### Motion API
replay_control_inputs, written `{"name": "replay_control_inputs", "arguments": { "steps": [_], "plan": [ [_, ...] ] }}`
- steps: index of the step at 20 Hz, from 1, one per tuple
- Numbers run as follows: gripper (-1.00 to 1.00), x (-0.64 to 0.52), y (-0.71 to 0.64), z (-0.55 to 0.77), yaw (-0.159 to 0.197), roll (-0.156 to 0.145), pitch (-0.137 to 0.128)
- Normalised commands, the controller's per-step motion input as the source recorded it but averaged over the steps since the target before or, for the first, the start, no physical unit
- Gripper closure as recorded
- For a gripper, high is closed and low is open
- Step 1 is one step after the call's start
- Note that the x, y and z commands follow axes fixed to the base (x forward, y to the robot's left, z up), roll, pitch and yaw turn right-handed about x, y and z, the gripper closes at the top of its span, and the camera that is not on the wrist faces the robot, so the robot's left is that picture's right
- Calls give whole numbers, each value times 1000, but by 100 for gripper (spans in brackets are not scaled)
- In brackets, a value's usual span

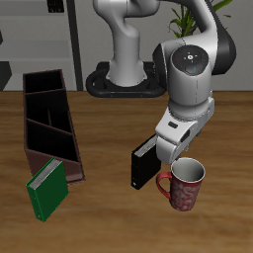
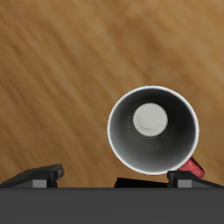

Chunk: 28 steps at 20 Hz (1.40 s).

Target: Place the red mug into the right desk caddy's left compartment and place the black book into the right desk caddy's front compartment

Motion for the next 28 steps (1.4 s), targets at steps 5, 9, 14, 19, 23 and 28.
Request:
{"name": "replay_control_inputs", "arguments": {
  "steps": [5, 9, 14, 19, 23, 28],
  "plan": [
    [-100, 86, 51, -39, 46, -144, -20],
    [-100, 42, 4, 33, 17, -110, -19],
    [-100, 47, 100, -4, 42, -137, -39],
    [-100, 27, 102, -140, 80, -67, -29],
    [-100, -58, 235, -89, 46, -23, -34],
    [-100, -13, 69, -201, -5, -19, 8]
  ]
}}
